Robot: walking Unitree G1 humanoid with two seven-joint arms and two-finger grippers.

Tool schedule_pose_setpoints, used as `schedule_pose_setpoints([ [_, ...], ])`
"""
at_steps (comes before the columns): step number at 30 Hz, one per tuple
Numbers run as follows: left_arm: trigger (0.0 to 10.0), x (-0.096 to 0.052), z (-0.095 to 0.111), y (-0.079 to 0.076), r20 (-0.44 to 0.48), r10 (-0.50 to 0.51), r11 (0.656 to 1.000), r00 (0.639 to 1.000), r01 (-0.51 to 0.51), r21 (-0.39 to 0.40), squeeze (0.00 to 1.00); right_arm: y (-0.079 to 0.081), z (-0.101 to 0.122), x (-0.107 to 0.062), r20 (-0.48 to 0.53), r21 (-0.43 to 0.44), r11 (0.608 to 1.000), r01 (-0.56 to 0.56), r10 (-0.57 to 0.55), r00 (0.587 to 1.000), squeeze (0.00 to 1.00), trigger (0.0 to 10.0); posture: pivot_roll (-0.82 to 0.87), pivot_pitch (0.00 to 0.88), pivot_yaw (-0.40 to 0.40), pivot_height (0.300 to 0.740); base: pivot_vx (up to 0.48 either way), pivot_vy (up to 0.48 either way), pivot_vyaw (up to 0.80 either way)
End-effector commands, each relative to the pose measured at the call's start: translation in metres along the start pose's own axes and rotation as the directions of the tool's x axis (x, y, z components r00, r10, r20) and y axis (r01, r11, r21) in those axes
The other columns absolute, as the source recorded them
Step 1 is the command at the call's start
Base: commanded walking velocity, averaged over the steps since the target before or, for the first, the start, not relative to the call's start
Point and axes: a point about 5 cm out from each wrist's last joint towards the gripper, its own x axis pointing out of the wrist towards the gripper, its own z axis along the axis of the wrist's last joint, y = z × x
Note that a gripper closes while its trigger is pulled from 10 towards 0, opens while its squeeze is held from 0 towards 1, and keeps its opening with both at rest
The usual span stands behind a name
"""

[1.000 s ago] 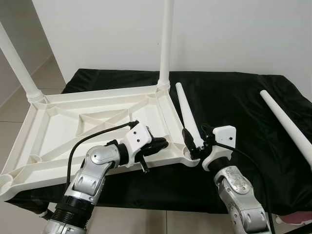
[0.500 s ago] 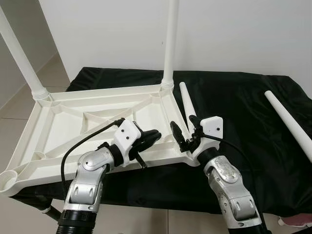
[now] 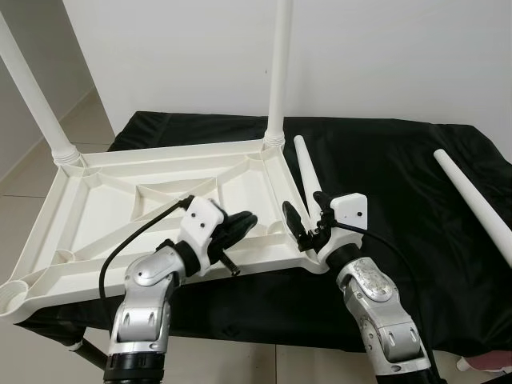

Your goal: Building children table

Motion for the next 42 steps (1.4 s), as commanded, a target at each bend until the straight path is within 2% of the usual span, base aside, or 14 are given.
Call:
schedule_pose_setpoints([
  [1,10.0,-0.0097,-0.0069,0.0245,-0.037,0.48,0.876,0.877,-0.481,-0.028,0.0,-0.0021,-0.004,-0.0008,-0.011,-0.006,1.0,0.016,-0.016,1.0,0.0,10.0,0.04,0.071,-0.051,0.74,0.0,0.0,0.0],
  [42,10.0,-0.0097,-0.0069,0.0245,-0.037,0.48,0.876,0.877,-0.481,-0.028,0.0,-0.0021,-0.004,-0.0008,-0.011,-0.006,1.0,0.016,-0.016,1.0,0.0,10.0,0.04,0.071,-0.051,0.74,0.0,0.0,0.0],
])
